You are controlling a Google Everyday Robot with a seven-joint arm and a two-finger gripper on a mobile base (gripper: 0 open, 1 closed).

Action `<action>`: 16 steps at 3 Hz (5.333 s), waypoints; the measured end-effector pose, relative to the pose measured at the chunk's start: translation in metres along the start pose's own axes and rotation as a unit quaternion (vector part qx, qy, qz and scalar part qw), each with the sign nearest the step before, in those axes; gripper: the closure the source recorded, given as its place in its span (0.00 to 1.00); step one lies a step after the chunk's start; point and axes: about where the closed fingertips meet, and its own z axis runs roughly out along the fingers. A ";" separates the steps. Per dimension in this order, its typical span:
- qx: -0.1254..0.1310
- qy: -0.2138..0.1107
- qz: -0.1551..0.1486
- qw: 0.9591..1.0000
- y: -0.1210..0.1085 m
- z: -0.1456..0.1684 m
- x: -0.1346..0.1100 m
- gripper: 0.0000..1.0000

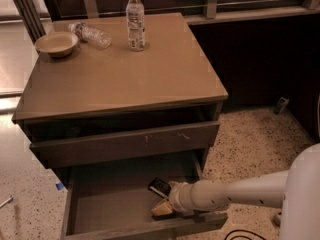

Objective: Pick rxbar chocolate from middle drawer and place on counter

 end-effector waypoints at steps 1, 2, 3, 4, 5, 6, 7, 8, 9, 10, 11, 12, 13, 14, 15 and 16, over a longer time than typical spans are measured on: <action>0.000 -0.006 0.006 1.000 -0.006 0.008 0.005 0.24; 0.001 -0.009 0.008 1.000 -0.012 0.016 0.005 0.24; 0.005 -0.010 0.000 1.000 -0.024 0.028 -0.002 0.26; 0.010 -0.008 -0.006 1.000 -0.033 0.034 -0.007 0.26; 0.013 0.009 -0.004 1.000 -0.042 0.041 -0.002 0.30; 0.013 0.009 -0.004 1.000 -0.042 0.040 -0.003 0.34; 0.014 0.016 -0.002 1.000 -0.044 0.039 -0.001 0.53; 0.014 0.016 -0.002 1.000 -0.044 0.039 -0.001 0.84; 0.014 0.016 -0.002 1.000 -0.044 0.039 -0.001 1.00; 0.014 0.016 -0.002 1.000 -0.044 0.039 -0.001 1.00; 0.014 0.017 -0.002 1.000 -0.043 0.037 -0.003 1.00; -0.003 0.030 -0.056 0.998 -0.033 0.024 -0.014 1.00; -0.027 0.049 -0.112 0.992 -0.024 0.002 -0.029 1.00; -0.070 0.067 -0.180 0.979 -0.022 -0.029 -0.059 1.00; -0.092 0.081 -0.174 0.977 -0.010 -0.029 -0.046 1.00; -0.092 0.081 -0.174 0.977 -0.010 -0.029 -0.046 1.00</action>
Offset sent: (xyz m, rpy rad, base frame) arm 0.0232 -0.0021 -0.0224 0.0246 -0.0085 -0.0235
